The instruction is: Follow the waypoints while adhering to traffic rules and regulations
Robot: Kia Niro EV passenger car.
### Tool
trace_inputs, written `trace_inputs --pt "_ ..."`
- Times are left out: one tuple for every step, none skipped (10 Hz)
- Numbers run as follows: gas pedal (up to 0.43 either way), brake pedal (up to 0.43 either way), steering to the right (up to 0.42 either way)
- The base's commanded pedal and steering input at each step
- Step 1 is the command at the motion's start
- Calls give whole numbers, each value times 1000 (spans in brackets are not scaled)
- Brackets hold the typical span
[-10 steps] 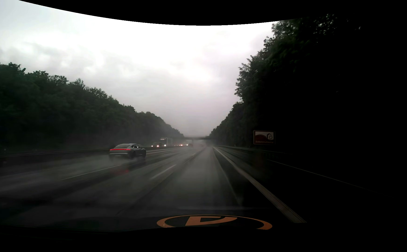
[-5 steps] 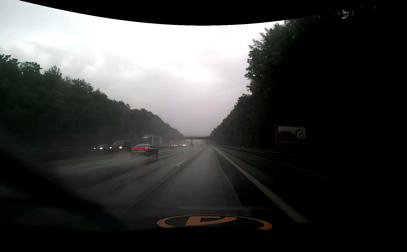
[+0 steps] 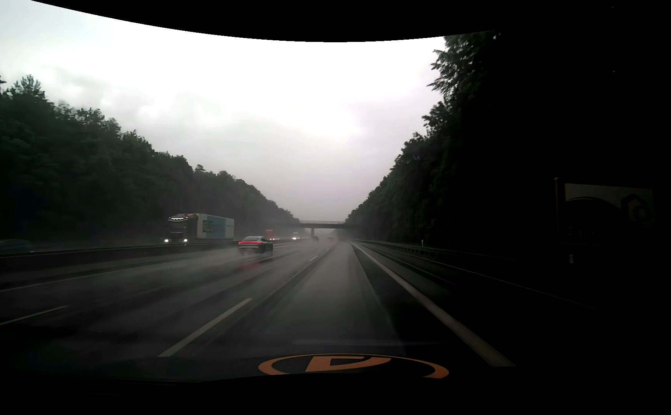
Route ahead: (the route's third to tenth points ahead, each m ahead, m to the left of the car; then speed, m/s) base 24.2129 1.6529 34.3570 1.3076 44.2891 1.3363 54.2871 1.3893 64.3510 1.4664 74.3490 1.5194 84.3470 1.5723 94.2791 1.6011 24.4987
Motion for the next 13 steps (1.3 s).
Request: trace_inputs --pt "110 0 0" --pt "110 0 0" --pt "110 0 0" --pt "110 0 0" --pt "110 0 0" --pt "110 0 0" --pt "110 0 1" --pt "110 0 1" --pt "110 0 2" --pt "110 0 4" --pt "110 0 4" --pt "110 0 4" --pt "98 0 3"
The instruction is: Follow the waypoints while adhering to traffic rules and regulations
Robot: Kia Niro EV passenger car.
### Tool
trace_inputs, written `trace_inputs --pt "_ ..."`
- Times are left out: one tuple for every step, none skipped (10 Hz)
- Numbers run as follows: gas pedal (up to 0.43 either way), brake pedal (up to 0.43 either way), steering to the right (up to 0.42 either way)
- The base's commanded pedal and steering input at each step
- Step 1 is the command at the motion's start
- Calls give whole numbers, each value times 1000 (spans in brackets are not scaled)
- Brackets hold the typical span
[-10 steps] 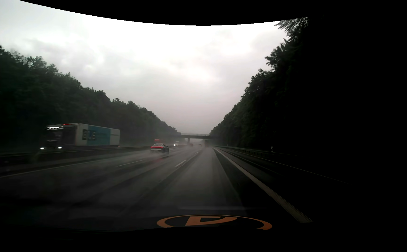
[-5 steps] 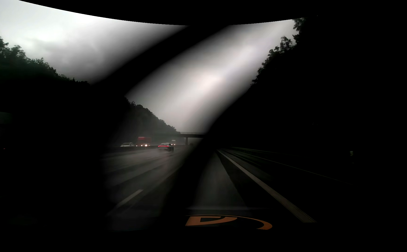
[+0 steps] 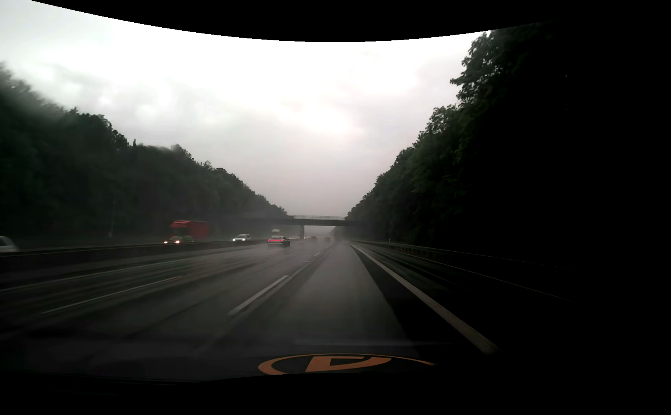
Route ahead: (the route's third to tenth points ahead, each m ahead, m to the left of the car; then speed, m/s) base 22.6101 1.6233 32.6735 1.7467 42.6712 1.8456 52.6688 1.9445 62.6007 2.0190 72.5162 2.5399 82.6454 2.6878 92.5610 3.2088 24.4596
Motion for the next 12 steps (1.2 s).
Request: trace_inputs --pt "98 0 2" --pt "98 0 2" --pt "98 0 2" --pt "98 0 1" --pt "98 0 1" --pt "98 0 0" --pt "87 0 0" --pt "79 0 -1" --pt "59 0 -1" --pt "39 0 -1" --pt "39 0 -2" --pt "39 0 -2"
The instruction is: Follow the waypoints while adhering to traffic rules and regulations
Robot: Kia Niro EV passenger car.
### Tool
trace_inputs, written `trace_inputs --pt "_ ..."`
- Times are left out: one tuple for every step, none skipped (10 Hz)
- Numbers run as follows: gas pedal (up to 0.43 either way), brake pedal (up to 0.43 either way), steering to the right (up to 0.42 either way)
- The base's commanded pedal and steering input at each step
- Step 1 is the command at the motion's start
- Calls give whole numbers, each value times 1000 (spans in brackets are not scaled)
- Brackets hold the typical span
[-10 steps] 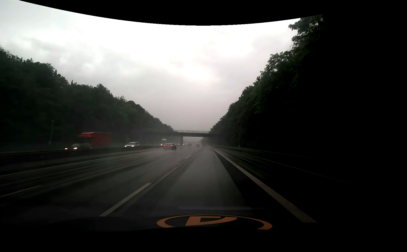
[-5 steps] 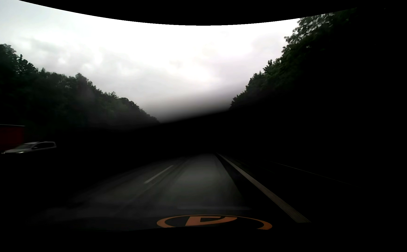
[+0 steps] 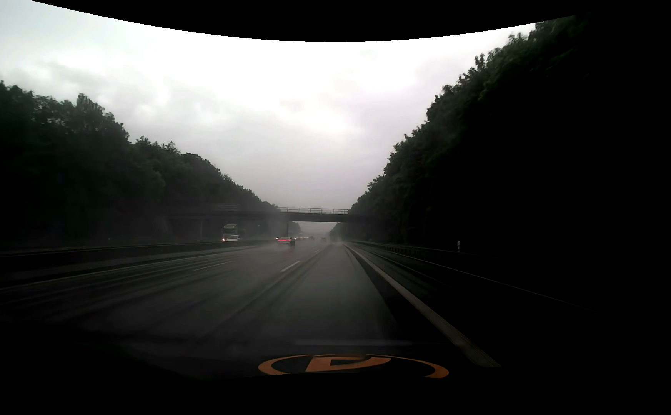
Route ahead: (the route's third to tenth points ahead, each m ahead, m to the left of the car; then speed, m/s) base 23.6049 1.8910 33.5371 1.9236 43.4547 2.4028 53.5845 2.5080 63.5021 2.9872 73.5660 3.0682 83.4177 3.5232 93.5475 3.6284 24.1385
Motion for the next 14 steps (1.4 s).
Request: trace_inputs --pt "39 0 -2" --pt "39 0 -3" --pt "39 0 -4" --pt "39 0 -4" --pt "39 0 -4" --pt "39 0 -4" --pt "39 0 -4" --pt "39 0 -4" --pt "39 0 -4" --pt "39 0 -4" --pt "39 0 -4" --pt "39 0 -4" --pt "39 0 -4" --pt "39 0 -4"
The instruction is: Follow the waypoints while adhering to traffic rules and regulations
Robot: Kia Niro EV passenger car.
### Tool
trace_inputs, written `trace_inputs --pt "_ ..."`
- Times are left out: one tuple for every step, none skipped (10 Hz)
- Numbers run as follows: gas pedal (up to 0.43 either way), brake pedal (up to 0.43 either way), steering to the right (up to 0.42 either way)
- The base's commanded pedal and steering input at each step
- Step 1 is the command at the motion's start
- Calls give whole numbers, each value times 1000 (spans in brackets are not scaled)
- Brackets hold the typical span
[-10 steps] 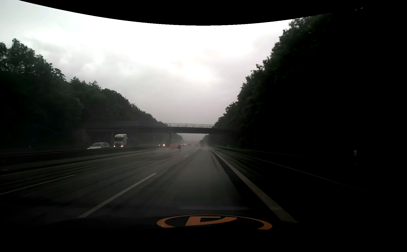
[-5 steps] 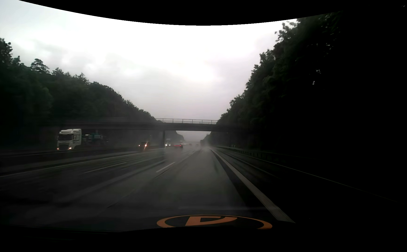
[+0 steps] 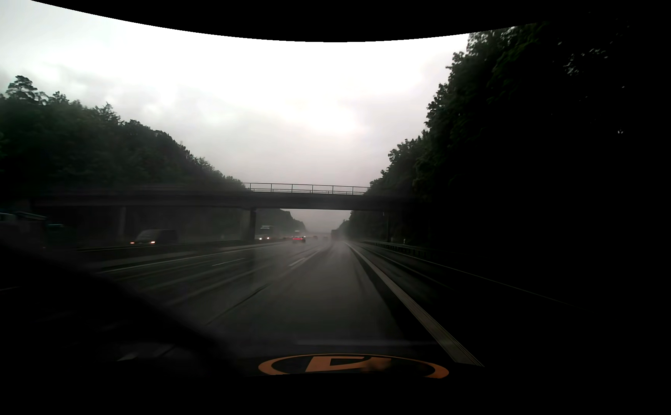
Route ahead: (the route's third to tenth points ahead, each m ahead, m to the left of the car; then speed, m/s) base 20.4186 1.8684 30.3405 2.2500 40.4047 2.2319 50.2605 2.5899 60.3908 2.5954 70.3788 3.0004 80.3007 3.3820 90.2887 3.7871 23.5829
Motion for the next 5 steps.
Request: trace_inputs --pt "47 0 -4" --pt "47 0 -4" --pt "59 0 -4" --pt "59 0 -3" --pt "67 0 -3"
